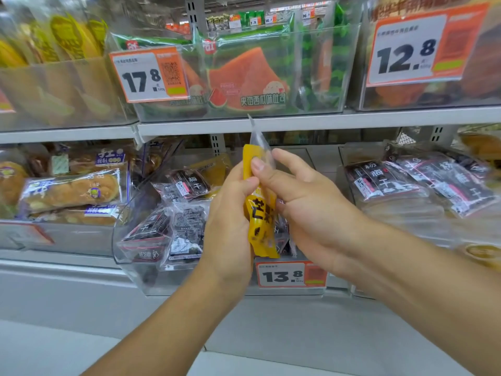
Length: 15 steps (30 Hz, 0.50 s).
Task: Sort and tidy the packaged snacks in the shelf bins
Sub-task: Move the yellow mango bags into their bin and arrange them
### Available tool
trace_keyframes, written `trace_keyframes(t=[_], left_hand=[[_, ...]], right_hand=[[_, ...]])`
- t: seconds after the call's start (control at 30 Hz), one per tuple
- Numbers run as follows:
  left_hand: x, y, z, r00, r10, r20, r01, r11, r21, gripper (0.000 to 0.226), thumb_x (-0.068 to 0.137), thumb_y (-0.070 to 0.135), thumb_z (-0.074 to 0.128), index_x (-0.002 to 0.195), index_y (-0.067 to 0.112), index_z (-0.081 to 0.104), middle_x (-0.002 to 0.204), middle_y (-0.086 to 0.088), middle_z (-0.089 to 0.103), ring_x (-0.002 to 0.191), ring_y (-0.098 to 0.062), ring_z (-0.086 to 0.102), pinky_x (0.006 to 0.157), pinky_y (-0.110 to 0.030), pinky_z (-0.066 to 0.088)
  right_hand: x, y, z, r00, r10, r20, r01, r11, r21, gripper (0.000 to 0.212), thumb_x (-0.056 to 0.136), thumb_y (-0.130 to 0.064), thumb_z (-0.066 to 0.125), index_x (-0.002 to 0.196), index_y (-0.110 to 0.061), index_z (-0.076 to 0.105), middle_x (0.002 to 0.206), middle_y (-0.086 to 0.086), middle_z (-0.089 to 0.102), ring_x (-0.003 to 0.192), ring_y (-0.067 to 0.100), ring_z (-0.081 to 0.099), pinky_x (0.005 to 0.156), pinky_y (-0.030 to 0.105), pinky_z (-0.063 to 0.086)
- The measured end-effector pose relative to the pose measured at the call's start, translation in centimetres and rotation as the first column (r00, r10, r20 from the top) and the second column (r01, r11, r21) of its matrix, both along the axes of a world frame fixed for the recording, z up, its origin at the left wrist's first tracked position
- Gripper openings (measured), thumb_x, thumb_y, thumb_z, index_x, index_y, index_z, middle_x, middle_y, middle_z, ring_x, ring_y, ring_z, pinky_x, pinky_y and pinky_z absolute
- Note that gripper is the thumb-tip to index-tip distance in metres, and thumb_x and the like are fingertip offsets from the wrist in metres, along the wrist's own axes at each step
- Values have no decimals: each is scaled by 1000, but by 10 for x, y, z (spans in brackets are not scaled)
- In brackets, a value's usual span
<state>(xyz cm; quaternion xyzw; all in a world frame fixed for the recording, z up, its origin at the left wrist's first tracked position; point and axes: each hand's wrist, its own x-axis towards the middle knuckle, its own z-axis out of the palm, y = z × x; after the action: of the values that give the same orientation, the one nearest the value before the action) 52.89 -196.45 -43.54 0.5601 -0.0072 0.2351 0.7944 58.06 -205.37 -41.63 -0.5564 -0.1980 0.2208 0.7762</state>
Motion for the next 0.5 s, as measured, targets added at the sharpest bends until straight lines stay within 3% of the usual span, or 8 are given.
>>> trace_keyframes(t=[0.1,0.17,0.27,0.33,0.37,0.43,0.5], left_hand=[[-6,-9,5,997,-38,-66,29,991,-131,38,94,32,49,124,18,66,114,-11,74,106,-25,71,89,-45,56],[-10,-8,7,994,-56,-89,37,979,-201,43,100,39,42,129,15,64,116,-11,73,108,-26,70,88,-45,59],[-14,-7,7,998,-53,-46,41,972,-231,54,95,46,42,136,15,57,123,-11,70,113,-26,68,91,-46,57],[-18,-10,5,999,-43,-2,42,989,-140,49,96,43,40,132,16,60,120,-8,72,109,-20,69,94,-44,57],[-19,-11,4,1000,-28,8,28,997,-75,43,97,40,39,123,17,64,112,-6,75,101,-16,71,88,-40,60],[-24,-12,1,1000,14,20,-16,998,67,35,97,39,39,104,24,70,97,-3,76,86,-12,72,70,-31,60],[-27,-4,3,1000,7,16,-9,984,179,35,100,47,42,96,29,71,98,-3,73,86,-13,69,68,-33,56]], right_hand=[[-1,2,-2,998,-32,-55,34,999,31,83,81,-34,78,151,-39,34,122,-11,67,101,11,72,89,43,58],[-3,2,-2,994,-51,-93,59,994,87,83,82,-30,78,151,-44,32,113,-13,69,93,12,74,78,40,61],[-1,1,4,972,-124,-200,147,984,103,104,75,-29,83,155,-42,19,124,-3,66,92,19,75,71,47,62],[4,-1,8,938,-113,-327,170,973,153,113,71,-28,86,158,-30,13,125,10,67,89,25,75,64,50,61],[5,-1,10,925,-77,-371,155,970,186,112,71,-29,86,158,-21,16,121,15,68,84,27,75,59,48,60],[5,-3,15,917,-20,-398,114,970,214,102,70,-32,85,152,-5,31,109,18,69,68,26,72,50,40,57],[9,-6,16,929,-45,-368,121,975,188,91,68,-32,85,143,0,45,102,18,71,66,25,70,52,38,58]])
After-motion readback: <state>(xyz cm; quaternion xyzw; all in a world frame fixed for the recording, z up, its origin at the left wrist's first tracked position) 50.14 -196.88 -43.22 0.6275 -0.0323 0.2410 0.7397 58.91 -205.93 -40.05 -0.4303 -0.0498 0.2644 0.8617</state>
